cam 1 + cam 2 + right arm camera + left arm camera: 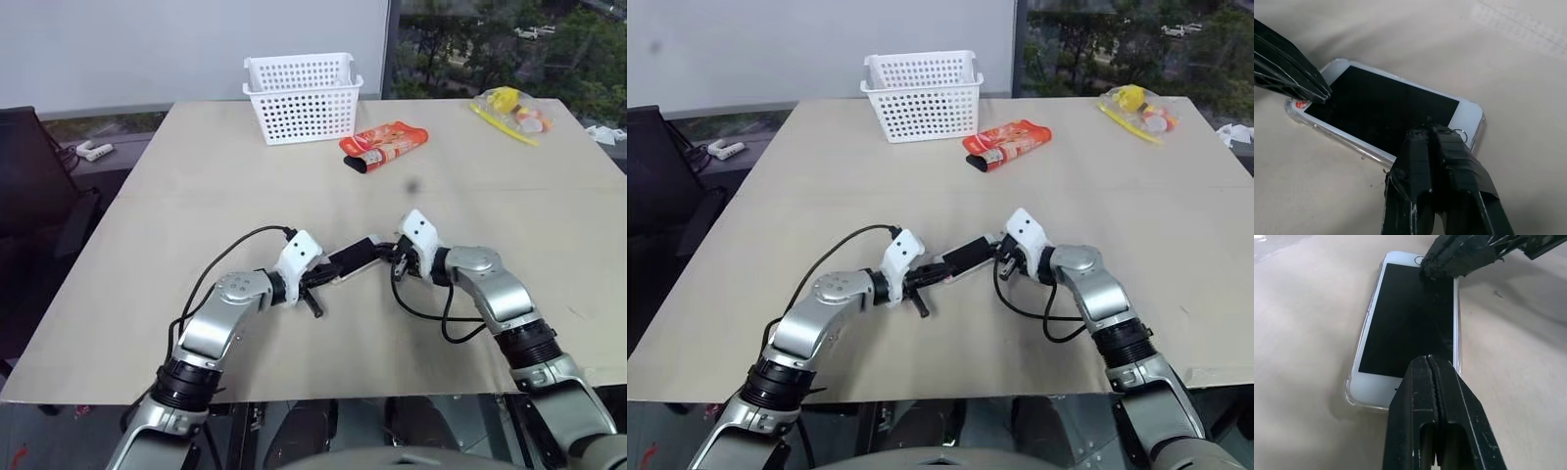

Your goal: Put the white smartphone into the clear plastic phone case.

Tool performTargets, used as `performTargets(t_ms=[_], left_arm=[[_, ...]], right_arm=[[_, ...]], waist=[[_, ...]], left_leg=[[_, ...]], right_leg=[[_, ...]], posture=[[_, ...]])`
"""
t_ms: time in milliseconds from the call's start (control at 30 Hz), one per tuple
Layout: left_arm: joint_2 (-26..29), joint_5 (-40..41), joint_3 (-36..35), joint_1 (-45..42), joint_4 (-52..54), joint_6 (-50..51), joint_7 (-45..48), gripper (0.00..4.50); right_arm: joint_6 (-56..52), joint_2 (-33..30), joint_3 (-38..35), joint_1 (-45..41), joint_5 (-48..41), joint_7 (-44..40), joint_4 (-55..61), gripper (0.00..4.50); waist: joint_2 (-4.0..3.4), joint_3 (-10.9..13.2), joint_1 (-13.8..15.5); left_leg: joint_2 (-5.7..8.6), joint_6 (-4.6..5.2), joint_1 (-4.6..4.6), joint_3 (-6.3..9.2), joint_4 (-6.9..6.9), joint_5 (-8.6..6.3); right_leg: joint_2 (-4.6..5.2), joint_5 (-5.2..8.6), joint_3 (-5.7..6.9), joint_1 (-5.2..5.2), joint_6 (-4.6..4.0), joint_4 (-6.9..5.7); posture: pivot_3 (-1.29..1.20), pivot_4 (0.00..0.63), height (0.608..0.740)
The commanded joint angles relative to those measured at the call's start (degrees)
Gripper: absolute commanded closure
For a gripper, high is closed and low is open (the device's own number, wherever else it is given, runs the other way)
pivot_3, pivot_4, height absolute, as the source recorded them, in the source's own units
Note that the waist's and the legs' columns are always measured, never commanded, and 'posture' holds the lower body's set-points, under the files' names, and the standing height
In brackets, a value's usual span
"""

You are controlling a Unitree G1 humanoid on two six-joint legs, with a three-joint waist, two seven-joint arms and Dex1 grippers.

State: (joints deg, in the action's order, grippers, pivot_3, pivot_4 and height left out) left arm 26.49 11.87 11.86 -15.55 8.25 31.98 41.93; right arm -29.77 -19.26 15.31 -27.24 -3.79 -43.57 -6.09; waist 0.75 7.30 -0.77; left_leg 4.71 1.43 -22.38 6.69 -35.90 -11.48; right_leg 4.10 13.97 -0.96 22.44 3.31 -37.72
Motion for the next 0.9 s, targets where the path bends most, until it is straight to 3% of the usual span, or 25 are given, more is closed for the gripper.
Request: performTargets(t_ms=[33,100,200,333,667,900], left_arm=[[-0.1,-0.5,0.4,-0.1,0.5,-0.2,-0.3,4.5],[-0.2,-0.8,0.6,0.0,0.5,-0.3,-0.2,4.5],[-0.1,-1.1,0.6,0.0,0.5,-0.4,-0.1,4.5],[-0.2,-1.3,0.5,0.0,0.6,-0.3,0.0,4.5],[-0.3,-1.6,0.3,-0.1,0.2,-0.6,-0.1,4.5],[-0.8,-1.8,0.1,0.1,-0.2,-1.2,-0.6,4.5]], right_arm=[[-9.0,0.8,4.8,3.2,4.1,3.3,-7.9,4.48],[-8.7,3.6,2.6,2.1,3.3,6.5,-10.2,4.48],[-9.5,8.6,-3.3,-0.2,0.5,11.7,-15.3,4.48],[-9.1,10.2,-5.5,-1.9,0.0,13.3,-19.4,4.48],[-8.1,6.7,-1.7,-1.1,2.3,12.6,-21.8,4.48],[-5.7,2.5,2.4,3.1,2.9,8.7,-16.1,4.48]], waist=[[0.09,-0.1,0.0],[0.18,-0.2,-0.1],[0.28,-0.3,-0.5],[0.16,-0.2,-0.5],[-0.03,-0.4,0.0],[-0.03,-0.6,0.4]], left_leg=[[0.0,-0.11,0.12,0.01,0.02,-0.07],[-0.02,-0.14,0.68,0.13,0.25,-0.1],[-0.02,-0.15,0.75,0.12,0.4,-0.1],[-0.01,-0.15,0.78,0.19,0.5,-0.1],[0.02,-0.15,0.73,0.21,0.58,-0.1],[0.1,-0.15,0.54,0.28,0.7,-0.11]], right_leg=[[0.01,0.03,-0.04,-0.11,-0.02,0.01],[0.05,0.09,-0.09,-0.73,0.01,0.21],[0.09,0.09,-0.13,-0.72,0.01,0.21],[0.09,0.08,-0.09,-0.71,0.0,0.18],[0.14,0.09,-0.05,-0.71,0.0,0.36],[0.3,0.09,0.09,-0.77,0.01,0.79]], posture=[[0.0,0.15,0.74],[0.0,0.15,0.74],[0.0,0.15,0.74],[0.0,0.15,0.74],[0.0,0.15,0.74],[0.0,0.15,0.74]])
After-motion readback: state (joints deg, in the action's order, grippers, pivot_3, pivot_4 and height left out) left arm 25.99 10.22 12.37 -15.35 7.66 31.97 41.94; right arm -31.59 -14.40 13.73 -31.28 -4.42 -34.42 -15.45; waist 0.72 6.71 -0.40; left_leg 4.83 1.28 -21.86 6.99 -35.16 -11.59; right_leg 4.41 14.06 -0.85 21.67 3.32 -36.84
